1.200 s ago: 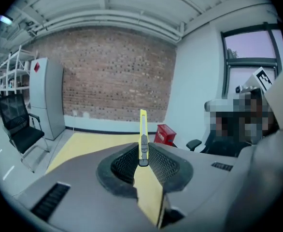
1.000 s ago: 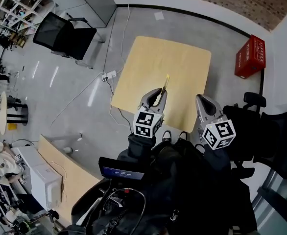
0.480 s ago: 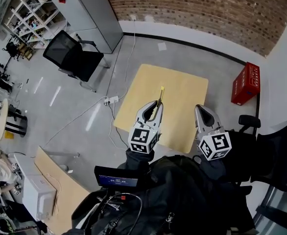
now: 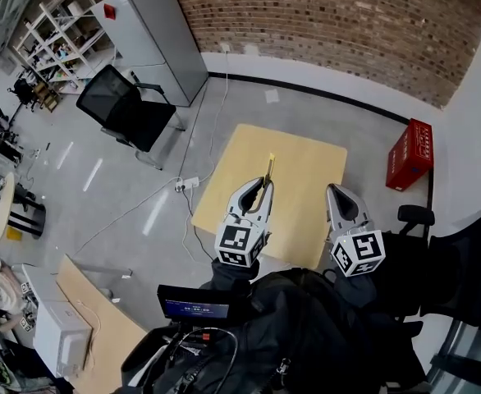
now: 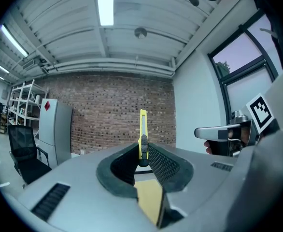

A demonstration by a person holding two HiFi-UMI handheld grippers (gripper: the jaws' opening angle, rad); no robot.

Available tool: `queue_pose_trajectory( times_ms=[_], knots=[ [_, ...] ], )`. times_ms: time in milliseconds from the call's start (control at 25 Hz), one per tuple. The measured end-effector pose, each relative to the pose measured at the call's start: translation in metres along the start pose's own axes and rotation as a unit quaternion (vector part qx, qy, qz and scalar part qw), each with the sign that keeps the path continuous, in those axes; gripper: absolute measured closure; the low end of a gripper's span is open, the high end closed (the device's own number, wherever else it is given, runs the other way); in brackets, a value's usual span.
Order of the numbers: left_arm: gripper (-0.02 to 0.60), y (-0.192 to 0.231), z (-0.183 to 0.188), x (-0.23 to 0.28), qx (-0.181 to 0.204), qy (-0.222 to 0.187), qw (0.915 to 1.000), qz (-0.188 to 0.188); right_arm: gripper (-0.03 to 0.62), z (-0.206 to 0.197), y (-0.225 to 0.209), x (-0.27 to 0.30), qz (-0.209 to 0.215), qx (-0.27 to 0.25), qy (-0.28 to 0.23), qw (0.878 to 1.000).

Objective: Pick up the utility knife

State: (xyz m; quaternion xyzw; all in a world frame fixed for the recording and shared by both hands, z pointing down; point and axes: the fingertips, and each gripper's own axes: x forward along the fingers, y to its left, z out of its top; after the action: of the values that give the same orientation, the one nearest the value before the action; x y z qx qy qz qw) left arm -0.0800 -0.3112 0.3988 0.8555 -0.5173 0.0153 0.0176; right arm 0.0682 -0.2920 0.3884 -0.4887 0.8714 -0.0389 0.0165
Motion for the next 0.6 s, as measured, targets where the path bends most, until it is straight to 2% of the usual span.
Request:
queue_pose_trajectory(
  times_ms=[600],
  knots=[
    [0.517,0.0039,0.0066,-0.0066,0.003,-0.008,0.9999,0.012,0.591,0.0039,0.0034,0.0029,0.006,-0.007,-0.004,1.0]
  ],
)
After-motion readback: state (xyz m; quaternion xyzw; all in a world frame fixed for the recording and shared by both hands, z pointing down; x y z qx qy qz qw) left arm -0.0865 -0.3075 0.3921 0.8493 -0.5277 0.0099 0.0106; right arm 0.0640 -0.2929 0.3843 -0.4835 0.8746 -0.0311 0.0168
